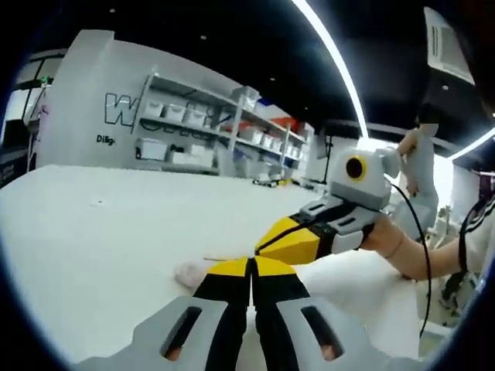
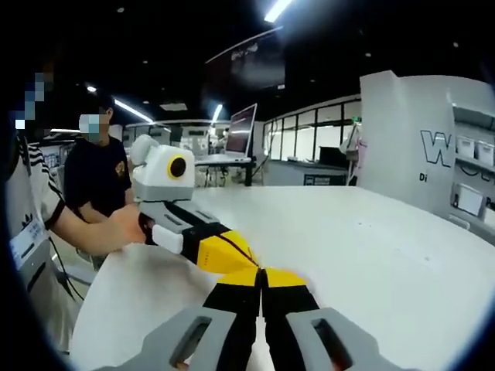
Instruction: Open the resealable bag by pulling the two sides of the seal apart until the entire bag opening is separated and visibly accessible.
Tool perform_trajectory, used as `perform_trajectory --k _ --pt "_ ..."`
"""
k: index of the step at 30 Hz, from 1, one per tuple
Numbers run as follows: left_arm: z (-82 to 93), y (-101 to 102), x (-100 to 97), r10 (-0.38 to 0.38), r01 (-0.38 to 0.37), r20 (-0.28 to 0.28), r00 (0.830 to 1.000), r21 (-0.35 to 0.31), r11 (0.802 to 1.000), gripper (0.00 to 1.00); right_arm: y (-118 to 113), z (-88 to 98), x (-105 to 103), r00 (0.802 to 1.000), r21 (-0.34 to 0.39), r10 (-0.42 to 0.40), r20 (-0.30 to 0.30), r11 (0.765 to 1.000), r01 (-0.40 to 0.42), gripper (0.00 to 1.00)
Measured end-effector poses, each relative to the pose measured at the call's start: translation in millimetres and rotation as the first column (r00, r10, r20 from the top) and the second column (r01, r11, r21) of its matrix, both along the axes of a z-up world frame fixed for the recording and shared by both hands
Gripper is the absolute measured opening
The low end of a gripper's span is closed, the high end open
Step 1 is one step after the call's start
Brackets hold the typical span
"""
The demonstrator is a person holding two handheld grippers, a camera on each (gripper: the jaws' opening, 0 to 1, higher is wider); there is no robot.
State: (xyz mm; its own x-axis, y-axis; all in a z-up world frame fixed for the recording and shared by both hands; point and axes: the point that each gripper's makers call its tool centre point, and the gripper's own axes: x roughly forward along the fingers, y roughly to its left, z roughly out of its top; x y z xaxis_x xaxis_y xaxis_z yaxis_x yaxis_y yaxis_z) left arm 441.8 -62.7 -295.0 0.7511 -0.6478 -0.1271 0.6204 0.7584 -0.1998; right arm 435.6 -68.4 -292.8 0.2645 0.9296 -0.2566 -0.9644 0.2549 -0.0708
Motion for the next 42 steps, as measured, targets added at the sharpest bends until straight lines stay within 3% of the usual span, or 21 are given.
perform_trajectory --k 12,27,42 --pt "-2.4 -0.3 -0.8 0.002 -0.002 0.008 1.000 0.064 0.998 0.00 -0.7 -2.0 0.2 0.999 -0.043 -0.009 0.050 0.999 0.011 0.00" --pt "-6.9 0.5 -3.1 -0.006 0.006 -0.010 1.000 0.096 0.995 0.00 0.1 -5.6 -1.3 0.999 -0.056 -0.011 0.042 0.998 0.013 0.00" --pt "-12.2 -1.4 -4.8 -0.009 0.010 -0.007 1.000 0.168 0.986 0.00 -0.8 -10.4 -0.9 0.998 -0.092 -0.016 0.056 0.996 0.022 0.00"
